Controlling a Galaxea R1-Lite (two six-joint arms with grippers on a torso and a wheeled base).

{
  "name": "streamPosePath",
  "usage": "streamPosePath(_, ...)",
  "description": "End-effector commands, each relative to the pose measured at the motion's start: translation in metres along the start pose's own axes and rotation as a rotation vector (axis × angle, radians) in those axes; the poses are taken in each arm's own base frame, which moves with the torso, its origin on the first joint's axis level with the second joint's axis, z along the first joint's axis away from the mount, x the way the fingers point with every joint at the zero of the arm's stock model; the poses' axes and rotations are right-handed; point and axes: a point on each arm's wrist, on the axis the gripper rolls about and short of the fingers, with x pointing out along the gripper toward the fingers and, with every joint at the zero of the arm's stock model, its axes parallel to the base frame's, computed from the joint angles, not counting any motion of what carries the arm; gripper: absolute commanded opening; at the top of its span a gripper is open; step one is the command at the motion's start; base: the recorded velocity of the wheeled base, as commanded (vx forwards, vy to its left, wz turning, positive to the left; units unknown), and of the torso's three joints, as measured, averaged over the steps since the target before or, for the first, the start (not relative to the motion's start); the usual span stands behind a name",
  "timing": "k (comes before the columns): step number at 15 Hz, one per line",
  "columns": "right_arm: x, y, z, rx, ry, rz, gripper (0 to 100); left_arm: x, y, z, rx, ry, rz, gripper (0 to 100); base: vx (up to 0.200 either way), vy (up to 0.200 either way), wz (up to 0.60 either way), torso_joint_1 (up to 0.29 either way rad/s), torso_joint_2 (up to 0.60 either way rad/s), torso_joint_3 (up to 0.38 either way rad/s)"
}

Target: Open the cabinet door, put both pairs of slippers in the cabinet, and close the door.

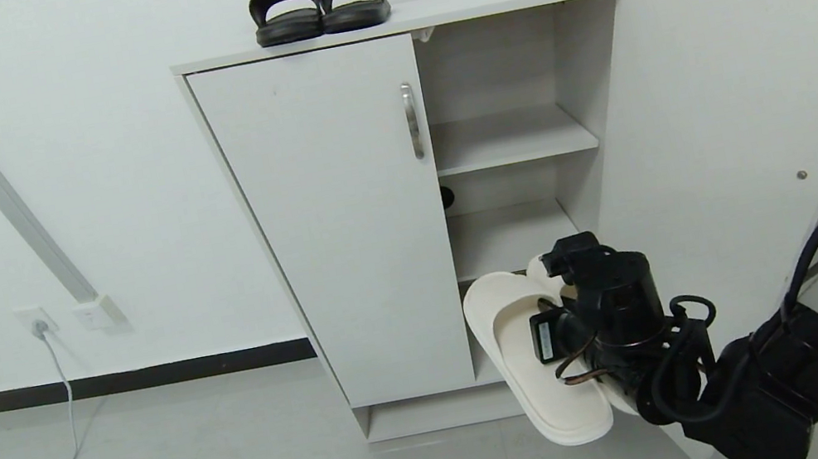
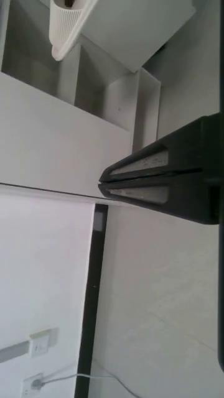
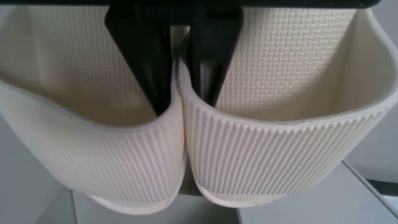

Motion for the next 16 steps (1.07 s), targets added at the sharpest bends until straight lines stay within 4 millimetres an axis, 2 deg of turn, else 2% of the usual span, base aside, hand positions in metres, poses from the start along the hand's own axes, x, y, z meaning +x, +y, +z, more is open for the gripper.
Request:
streamPosePath(1,0.002,0.002,0.0,-0.006,-0.008,-0.017,0,0.0,0.0,0.0,-0.001,-0.006,0.01,0,0.0,0.0,0.0,0.0,0.0,0.0)
streamPosePath(3,0.005,0.002,-0.004,-0.029,-0.016,-0.041,0,0.0,0.001,0.0,0.026,-0.008,0.041,0,0.0,0.0,0.0,0.0,0.0,0.0)
streamPosePath(7,-0.001,0.017,-0.001,-0.026,-0.06,0.003,0,0.0,0.001,0.0,0.018,-0.008,0.041,0,0.0,0.0,0.0,0.0,0.0,0.0)
streamPosePath(11,0.005,0.022,0.0,-0.017,-0.085,-0.081,0,0.0,0.001,0.0,0.003,-0.008,0.041,0,0.0,0.0,0.0,0.0,0.0,0.0)
streamPosePath(16,0.004,0.023,-0.001,-0.019,-0.084,-0.08,0,0.0,0.001,0.0,0.003,-0.008,0.041,0,0.0,-0.2,0.0,0.001,0.0,0.0)
